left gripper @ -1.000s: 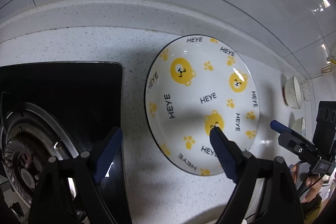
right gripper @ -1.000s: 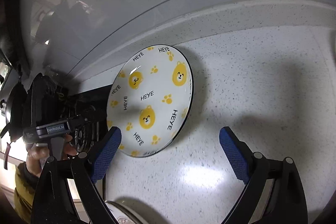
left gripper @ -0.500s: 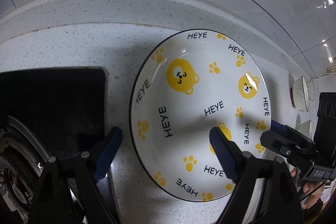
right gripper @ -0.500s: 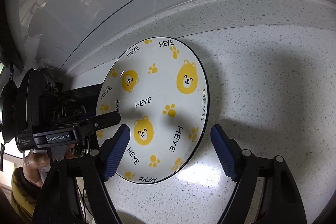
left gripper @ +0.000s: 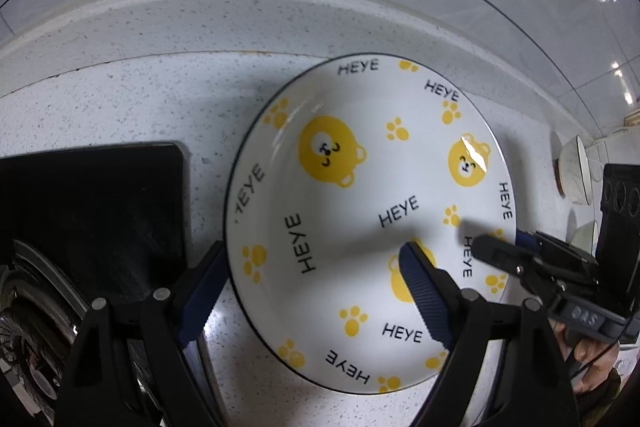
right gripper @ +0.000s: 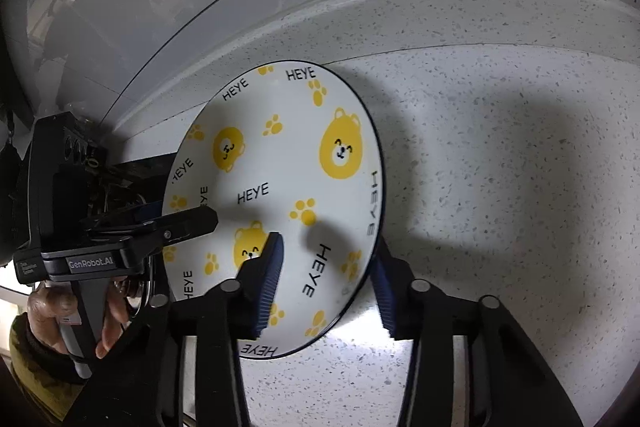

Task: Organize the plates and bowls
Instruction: 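Move the right tool to the smaller bear plate and grip its rim, then lift the smaller bear plate with the right gripper over the plate stack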

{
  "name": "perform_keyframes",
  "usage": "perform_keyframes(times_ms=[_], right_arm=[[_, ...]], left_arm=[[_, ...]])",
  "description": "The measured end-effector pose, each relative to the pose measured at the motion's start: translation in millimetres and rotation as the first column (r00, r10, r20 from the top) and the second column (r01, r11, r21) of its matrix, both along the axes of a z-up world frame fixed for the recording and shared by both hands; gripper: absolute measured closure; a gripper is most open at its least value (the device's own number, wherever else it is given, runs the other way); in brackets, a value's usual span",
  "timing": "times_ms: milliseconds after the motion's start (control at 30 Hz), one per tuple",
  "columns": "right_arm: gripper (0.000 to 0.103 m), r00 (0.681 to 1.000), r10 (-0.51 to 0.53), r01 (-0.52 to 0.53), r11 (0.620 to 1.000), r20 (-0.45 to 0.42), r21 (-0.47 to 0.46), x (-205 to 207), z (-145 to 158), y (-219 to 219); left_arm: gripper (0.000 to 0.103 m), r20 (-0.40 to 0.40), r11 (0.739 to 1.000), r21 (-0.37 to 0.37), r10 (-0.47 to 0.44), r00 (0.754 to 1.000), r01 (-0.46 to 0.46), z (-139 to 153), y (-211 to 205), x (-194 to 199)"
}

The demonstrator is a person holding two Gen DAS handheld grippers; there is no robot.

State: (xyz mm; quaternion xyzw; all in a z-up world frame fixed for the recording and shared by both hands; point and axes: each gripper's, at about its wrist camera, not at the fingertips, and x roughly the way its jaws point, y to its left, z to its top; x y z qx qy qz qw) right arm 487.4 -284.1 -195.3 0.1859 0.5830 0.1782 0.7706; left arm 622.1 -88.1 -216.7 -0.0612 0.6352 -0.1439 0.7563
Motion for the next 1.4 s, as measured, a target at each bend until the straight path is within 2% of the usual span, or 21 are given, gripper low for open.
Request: perform_keyframes(times_ms=[133, 233, 333, 433, 533, 600, 667, 1067, 1200, 1400], right_arm=[[0.086, 1.000, -0.014, 0.014, 1.000, -0.005, -0.001, 0, -3, -9], [0.088, 1.000, -0.012, 0.012, 1.000, -0.013, 0.011, 3, -5, -13], [0.090, 1.000, -0.005, 0.005, 1.000, -0.019, 0.015, 5, -5, -16], [0.090, 1.000, -0.011, 0.012, 0.999, -0.028, 0.031, 7, -7, -17], [0.091, 0.999, -0.024, 0.027, 0.998, -0.044, 0.049, 8, -9, -21], [0.091, 0.999, -0.032, 0.034, 0.999, -0.043, 0.041, 7, -6, -27], [0.091, 0.999, -0.033, 0.034, 0.999, -0.034, 0.029, 4, -5, -27], [0.091, 0.998, -0.041, 0.042, 0.999, 0.036, -0.010, -33, 16, -49], [0.091, 0.997, -0.044, 0.045, 0.999, 0.058, -0.007, -49, 28, -57], [0.091, 0.994, -0.045, 0.043, 0.999, 0.104, 0.015, -87, 57, -70]], left_arm=[[0.018, -0.035, 0.997, -0.071, -0.009, 0.999, 0.006, -1, -1, 4], [0.018, -0.044, 0.995, -0.101, 0.008, 0.999, -0.012, -1, 3, 7], [0.026, -0.046, 0.992, -0.119, 0.031, 0.998, -0.036, 0, 14, 9], [0.042, -0.037, 0.991, -0.115, 0.064, 0.997, -0.068, 4, 29, 8], [0.063, -0.046, 0.986, -0.117, 0.111, 0.993, -0.115, 4, 47, 8], [0.088, -0.065, 0.980, -0.115, 0.158, 0.985, -0.165, 1, 64, 8], [0.089, -0.081, 0.969, -0.155, 0.183, 0.980, -0.194, -2, 72, 8], [0.089, -0.041, 0.971, -0.169, 0.163, 0.986, -0.168, 10, 61, -34], [0.089, -0.020, 0.971, -0.179, 0.157, 0.987, -0.158, 24, 58, -53], [0.090, 0.047, 0.973, -0.192, 0.138, 0.989, -0.126, 65, 58, -100]])
